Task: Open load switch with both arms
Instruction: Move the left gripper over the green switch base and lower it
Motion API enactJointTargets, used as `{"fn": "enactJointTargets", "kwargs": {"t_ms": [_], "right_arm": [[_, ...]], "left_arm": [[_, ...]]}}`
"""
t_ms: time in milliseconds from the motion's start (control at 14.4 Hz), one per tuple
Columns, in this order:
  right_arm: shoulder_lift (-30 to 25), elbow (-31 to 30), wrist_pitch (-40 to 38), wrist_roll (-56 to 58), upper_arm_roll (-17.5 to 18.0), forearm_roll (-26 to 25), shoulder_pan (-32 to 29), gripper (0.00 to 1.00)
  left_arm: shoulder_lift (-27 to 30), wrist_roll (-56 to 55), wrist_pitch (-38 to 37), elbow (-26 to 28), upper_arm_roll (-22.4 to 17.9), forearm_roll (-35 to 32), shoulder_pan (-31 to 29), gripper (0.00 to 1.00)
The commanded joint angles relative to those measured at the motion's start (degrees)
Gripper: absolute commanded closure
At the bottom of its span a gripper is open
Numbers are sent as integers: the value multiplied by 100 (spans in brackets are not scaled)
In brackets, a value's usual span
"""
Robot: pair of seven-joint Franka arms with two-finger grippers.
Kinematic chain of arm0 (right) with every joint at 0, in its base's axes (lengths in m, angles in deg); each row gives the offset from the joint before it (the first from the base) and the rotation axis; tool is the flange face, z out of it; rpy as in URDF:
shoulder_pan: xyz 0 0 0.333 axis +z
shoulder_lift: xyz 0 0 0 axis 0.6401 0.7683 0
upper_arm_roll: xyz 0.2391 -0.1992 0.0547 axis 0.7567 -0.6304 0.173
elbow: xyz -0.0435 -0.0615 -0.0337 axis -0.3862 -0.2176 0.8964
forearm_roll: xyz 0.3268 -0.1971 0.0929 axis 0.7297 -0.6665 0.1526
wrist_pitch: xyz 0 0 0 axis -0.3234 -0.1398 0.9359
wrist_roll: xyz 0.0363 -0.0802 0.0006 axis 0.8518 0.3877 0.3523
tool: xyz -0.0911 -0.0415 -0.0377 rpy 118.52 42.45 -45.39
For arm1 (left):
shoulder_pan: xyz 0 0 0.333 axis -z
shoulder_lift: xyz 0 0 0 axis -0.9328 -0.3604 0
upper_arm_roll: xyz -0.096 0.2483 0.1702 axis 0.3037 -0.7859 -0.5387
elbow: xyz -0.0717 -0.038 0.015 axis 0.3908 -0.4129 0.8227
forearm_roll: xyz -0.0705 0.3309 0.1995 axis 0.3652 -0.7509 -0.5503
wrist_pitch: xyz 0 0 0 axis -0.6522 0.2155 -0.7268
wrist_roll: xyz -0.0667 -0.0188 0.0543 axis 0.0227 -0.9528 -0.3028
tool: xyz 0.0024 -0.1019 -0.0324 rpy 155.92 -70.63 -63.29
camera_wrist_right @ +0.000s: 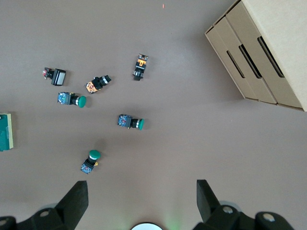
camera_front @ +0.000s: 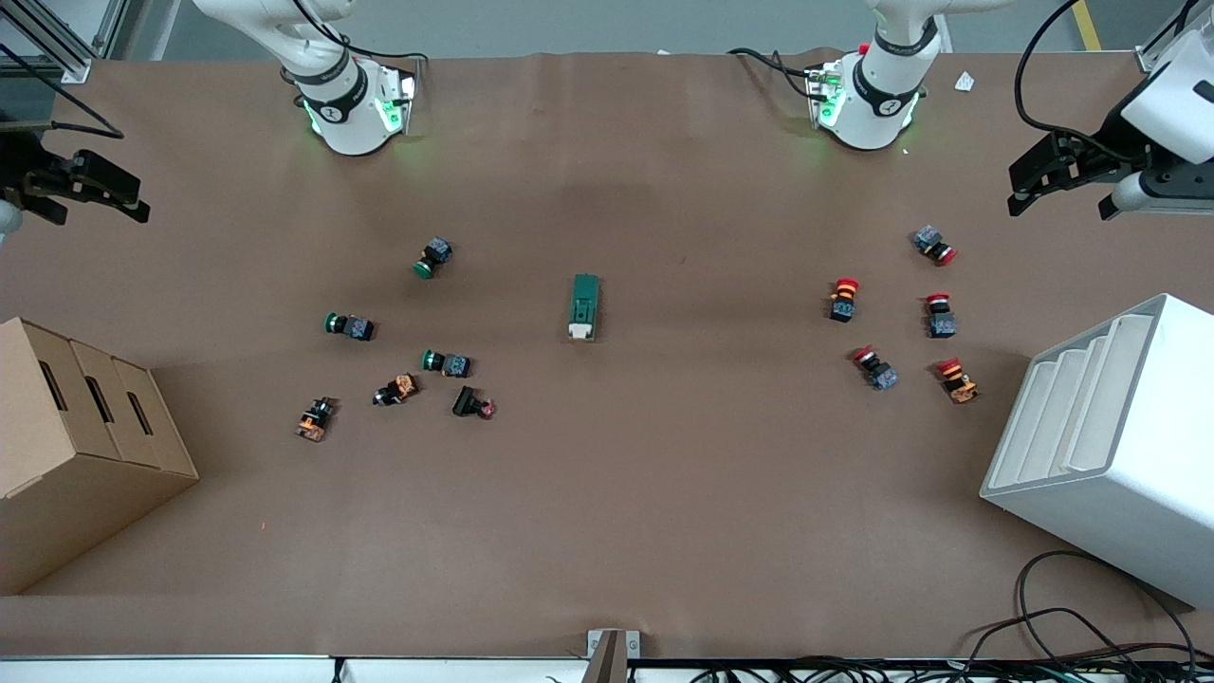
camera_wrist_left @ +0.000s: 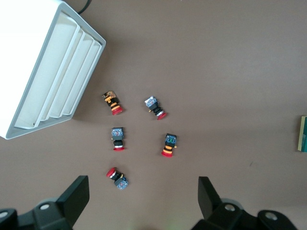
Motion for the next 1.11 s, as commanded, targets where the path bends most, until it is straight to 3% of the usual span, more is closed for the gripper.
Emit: {"fn": "enactJointTargets", "kwargs": {"t_ms": [0,209,418,557,696,1044], "right_arm": [[-133,-129,79,6,8,44,1,0],[-124,-129,115,6,8,62,1,0],[-115,-120,98,6,0,62,-8,0],[-115,-120,71,6,0,62,-17,0],[-124,-111,53,-3,0,62,-17,0],[51,152,18,-12,17,1,45,0]], "left_arm": [[-68,58,-222,-267,17,57,-10,0],[-181,-20,-223,-311,52,22,68,0],[-594,-544,-188,-505,804,-13,445,0],[-980,-1693,82,-505,1402,-494,849,0],[-1437,-3152,592,-479,1756,-1056,1367,0],[-2737,-6262,1454,-364,1880,-2595,3256,0]]}}
